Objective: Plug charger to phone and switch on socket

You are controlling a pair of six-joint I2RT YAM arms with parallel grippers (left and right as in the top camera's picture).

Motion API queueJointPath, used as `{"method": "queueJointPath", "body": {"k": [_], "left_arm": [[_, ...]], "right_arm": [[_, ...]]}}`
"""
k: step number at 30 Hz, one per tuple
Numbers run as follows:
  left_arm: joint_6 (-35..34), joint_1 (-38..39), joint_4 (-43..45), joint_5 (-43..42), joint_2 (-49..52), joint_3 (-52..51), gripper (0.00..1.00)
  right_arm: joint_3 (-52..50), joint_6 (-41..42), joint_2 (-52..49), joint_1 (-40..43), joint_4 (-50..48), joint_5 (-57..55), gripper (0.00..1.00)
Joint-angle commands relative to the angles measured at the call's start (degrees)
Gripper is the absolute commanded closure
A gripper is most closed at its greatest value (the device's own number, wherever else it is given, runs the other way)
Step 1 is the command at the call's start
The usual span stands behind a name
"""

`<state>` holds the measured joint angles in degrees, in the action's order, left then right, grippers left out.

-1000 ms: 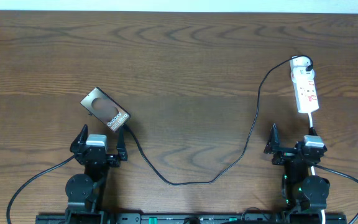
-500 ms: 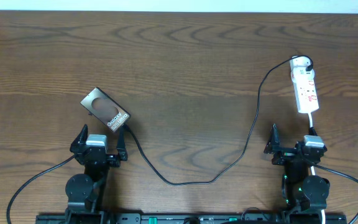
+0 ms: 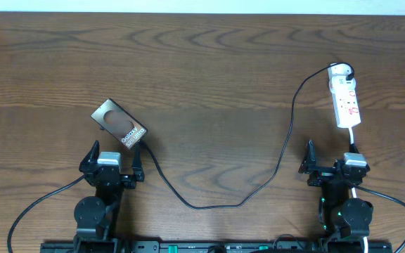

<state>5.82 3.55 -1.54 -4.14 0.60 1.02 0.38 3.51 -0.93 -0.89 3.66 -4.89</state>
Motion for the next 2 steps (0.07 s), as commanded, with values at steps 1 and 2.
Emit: {"method": "queueJointPath", "body": {"k": [1, 2], "left_arm": [[-0.07, 0.17, -2.25, -1.16, -0.37, -0.76, 0.09], [-0.07, 0.17, -2.23, -1.16, -0.37, -0.76, 0.09]], "right_arm": [[-0.07, 0.72, 0.66, -0.31, 0.20, -0.55, 0.01], [-0.07, 0.72, 0.66, -0.31, 0.20, -0.55, 0.01]]}}
